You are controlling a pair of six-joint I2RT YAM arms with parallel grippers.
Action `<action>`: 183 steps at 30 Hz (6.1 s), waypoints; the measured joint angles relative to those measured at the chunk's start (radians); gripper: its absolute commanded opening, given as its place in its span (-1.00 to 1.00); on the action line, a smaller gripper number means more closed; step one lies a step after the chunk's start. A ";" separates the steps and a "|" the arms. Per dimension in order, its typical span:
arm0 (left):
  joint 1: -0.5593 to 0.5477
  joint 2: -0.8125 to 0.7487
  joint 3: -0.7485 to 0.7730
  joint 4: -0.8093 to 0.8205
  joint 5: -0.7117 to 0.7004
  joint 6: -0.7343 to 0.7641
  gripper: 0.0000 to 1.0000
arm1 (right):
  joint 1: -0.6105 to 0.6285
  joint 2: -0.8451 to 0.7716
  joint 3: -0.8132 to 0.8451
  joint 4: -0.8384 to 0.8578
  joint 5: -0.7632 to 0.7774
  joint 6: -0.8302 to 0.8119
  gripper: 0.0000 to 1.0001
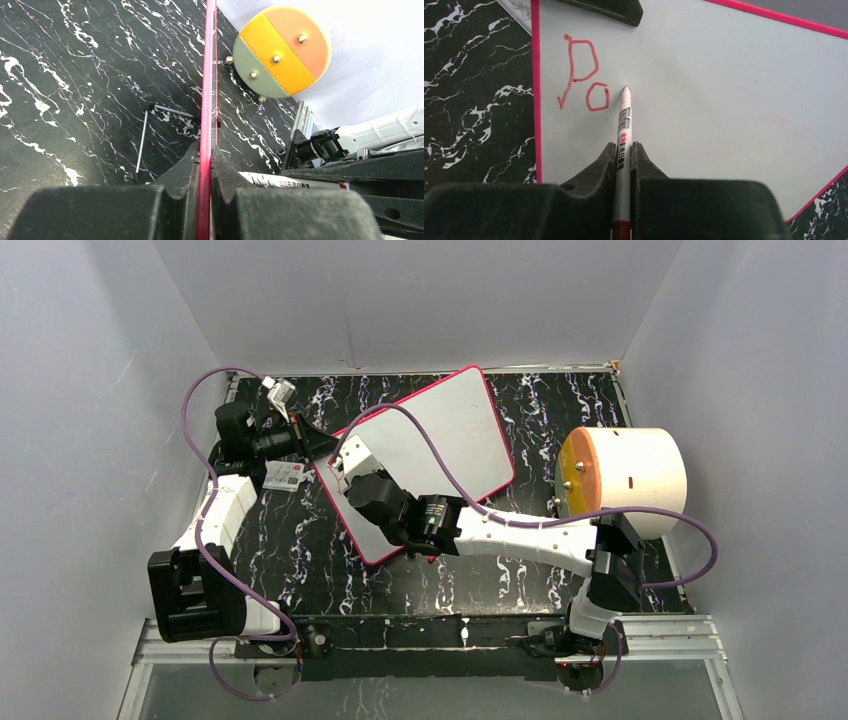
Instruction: Write a sentence on the whiteboard
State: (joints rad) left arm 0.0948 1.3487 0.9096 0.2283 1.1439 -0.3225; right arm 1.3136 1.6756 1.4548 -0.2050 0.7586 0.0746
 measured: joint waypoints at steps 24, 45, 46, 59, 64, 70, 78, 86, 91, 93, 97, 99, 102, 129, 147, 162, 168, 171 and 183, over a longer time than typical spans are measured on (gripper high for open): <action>0.000 0.000 0.000 0.000 -0.001 0.000 -1.00 | -0.003 -0.001 0.000 0.010 -0.042 0.004 -1.00; 0.000 0.002 0.000 0.000 -0.002 0.000 -1.00 | 0.000 -0.002 0.000 -0.084 -0.014 0.034 -1.00; 0.000 0.002 0.000 0.000 -0.002 0.000 -1.00 | 0.000 -0.002 0.000 -0.088 -0.011 0.035 -1.00; 0.001 0.002 0.000 0.000 -0.001 0.000 -1.00 | 0.000 -0.006 0.000 -0.101 -0.052 0.043 -1.00; 0.001 0.002 0.000 0.000 0.000 0.000 -1.00 | -0.001 -0.007 0.000 -0.100 -0.067 0.045 -1.00; 0.001 0.002 0.000 0.001 0.000 0.000 -1.00 | -0.001 -0.009 0.000 -0.092 -0.068 0.047 -1.00; 0.000 0.002 0.000 0.003 0.005 -0.001 -1.00 | -0.005 -0.055 -0.043 -0.049 -0.076 0.051 -1.00; 0.000 0.002 0.000 0.003 0.005 -0.001 -1.00 | -0.019 -0.086 -0.062 -0.008 -0.039 0.044 -1.00; 0.000 0.002 0.000 0.003 0.005 -0.001 -1.00 | -0.033 -0.085 -0.063 0.021 -0.039 0.029 -1.00; 0.000 0.002 0.000 0.003 0.005 -0.001 -1.00 | -0.037 -0.085 -0.063 0.030 -0.040 0.026 -1.00; 0.000 0.002 0.000 0.003 0.005 -0.001 -1.00 | -0.039 -0.084 -0.062 0.040 -0.041 0.023 -1.00; 0.000 0.002 0.000 0.003 0.005 -0.001 -1.00 | -0.043 -0.082 -0.062 0.046 -0.048 0.023 -1.00; 0.000 0.002 0.000 0.003 0.005 -0.001 -1.00 | -0.044 -0.076 -0.062 0.051 -0.056 0.023 -1.00; 0.000 0.003 0.000 0.003 0.002 -0.003 -1.00 | -0.057 -0.080 -0.058 0.021 -0.085 0.031 -1.00; 0.000 0.003 0.000 0.003 0.002 -0.003 -1.00 | -0.057 -0.080 -0.058 0.000 -0.108 0.047 -1.00; 0.001 0.003 0.000 0.001 0.000 -0.002 -1.00 | -0.056 -0.056 -0.044 -0.036 -0.105 0.058 -1.00; 0.000 0.003 0.000 0.001 0.001 -0.002 -1.00 | -0.056 -0.050 -0.026 -0.088 -0.108 0.076 -1.00; 0.000 0.003 0.000 0.001 0.000 -0.002 -1.00 | -0.056 -0.050 -0.024 -0.113 -0.111 0.085 -1.00; 0.000 0.003 0.000 0.001 0.001 -0.002 -1.00 | -0.057 -0.048 -0.018 -0.159 -0.119 0.102 -1.00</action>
State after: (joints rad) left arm 0.0952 1.3514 0.9096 0.2291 1.1446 -0.3244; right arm 1.2568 1.6276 1.4372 -0.3641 0.6395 0.1768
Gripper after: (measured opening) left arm 0.045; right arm 0.174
